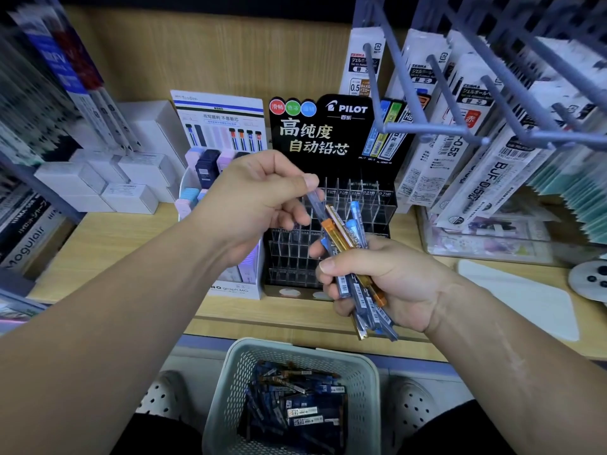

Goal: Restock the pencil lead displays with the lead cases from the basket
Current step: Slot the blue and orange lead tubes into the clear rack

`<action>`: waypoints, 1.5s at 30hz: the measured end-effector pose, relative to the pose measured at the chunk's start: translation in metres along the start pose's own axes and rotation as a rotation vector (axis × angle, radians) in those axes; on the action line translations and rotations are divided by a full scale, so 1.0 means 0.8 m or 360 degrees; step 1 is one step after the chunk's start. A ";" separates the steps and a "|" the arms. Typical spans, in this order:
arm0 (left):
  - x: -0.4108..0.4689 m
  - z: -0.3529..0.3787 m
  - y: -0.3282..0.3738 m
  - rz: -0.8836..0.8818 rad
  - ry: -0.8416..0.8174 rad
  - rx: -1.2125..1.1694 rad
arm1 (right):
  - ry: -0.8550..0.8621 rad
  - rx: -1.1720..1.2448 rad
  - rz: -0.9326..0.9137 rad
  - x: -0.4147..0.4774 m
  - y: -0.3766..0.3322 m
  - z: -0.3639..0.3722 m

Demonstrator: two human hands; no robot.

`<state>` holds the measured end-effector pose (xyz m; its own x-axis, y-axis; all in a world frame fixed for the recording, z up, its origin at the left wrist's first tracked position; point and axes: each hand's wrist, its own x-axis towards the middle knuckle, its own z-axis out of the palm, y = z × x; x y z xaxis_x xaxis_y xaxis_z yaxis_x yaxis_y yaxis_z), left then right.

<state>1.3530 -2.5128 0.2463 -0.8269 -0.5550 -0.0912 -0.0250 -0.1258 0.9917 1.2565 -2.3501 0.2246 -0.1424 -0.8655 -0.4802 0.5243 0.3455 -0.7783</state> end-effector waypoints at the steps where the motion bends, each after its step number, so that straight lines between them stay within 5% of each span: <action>1: 0.000 -0.001 0.001 0.0007 -0.0039 -0.0046 | -0.0019 0.0020 0.0007 0.000 0.000 0.001; 9: 0.002 -0.021 0.004 -0.0034 -0.0348 -0.0078 | -0.0027 0.0084 0.0010 -0.001 -0.002 0.000; 15: 0.005 -0.028 0.010 0.0200 -0.0057 0.0149 | -0.0003 -0.0019 0.0009 0.000 0.001 -0.003; 19: 0.006 -0.044 0.009 0.0309 0.0121 0.0677 | 0.0049 -0.0071 -0.0001 0.000 0.000 -0.006; 25: 0.002 -0.040 -0.013 0.0303 0.0111 0.1027 | 0.0065 -0.0039 -0.0030 0.001 -0.004 -0.008; 45: 0.008 -0.041 -0.012 0.0492 0.0005 0.1240 | 0.0086 -0.0121 -0.0054 0.000 -0.003 -0.012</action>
<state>1.3663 -2.5418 0.2333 -0.8586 -0.4736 0.1960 -0.1795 0.6360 0.7505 1.2474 -2.3473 0.2223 -0.2054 -0.8569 -0.4727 0.4537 0.3446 -0.8218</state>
